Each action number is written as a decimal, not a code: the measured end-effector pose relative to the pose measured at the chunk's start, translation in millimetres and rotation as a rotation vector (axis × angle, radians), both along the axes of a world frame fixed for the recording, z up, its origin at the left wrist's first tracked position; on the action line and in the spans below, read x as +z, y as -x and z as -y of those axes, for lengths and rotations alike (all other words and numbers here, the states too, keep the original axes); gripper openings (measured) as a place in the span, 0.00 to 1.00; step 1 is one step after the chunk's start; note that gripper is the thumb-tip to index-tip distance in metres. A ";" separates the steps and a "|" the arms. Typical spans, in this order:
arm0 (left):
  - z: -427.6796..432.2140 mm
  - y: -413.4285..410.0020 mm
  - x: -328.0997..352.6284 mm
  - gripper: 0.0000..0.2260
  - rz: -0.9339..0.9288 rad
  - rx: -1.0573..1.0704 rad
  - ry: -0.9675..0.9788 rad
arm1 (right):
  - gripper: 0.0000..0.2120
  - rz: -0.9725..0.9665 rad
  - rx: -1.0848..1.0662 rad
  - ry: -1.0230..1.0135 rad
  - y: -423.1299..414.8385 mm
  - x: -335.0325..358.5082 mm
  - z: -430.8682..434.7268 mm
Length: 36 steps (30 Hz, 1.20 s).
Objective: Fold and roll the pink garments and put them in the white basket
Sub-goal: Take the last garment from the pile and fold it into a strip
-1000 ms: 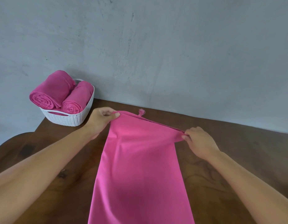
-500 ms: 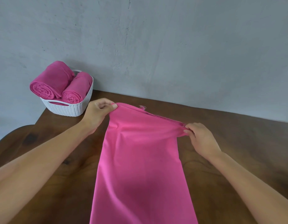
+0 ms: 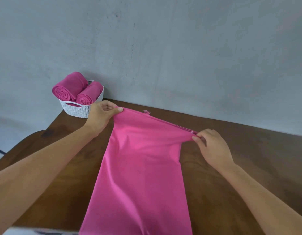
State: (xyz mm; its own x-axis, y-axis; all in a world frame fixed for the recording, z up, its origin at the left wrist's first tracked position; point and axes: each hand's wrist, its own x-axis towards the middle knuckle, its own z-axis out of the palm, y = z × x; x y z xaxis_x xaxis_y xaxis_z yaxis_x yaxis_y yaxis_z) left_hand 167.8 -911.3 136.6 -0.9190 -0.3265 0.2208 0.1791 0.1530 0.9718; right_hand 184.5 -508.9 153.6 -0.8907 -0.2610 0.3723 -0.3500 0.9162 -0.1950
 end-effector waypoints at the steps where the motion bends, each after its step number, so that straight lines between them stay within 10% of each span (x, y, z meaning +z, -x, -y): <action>1: -3.9 -12.4 -0.9 0.09 0.013 0.008 0.005 | 0.11 0.012 0.003 0.013 -9.4 -3.2 -3.6; 27: -79.3 -321.9 -119.9 0.06 0.422 -0.022 0.345 | 0.03 0.038 0.140 0.150 -273.8 -184.6 -83.4; 36: -83.0 -365.0 -122.1 0.09 0.489 -0.027 0.428 | 0.21 0.003 0.235 0.005 -302.0 -192.2 -109.2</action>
State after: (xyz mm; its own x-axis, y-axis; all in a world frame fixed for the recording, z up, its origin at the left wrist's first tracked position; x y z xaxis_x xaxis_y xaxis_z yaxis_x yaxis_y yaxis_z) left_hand 532.8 -828.3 14.5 -0.9532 -0.2777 -0.1199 -0.2595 0.5468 0.7961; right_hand 486.6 -399.7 -38.6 -0.8069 -0.4595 0.3711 -0.5529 0.8087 -0.2008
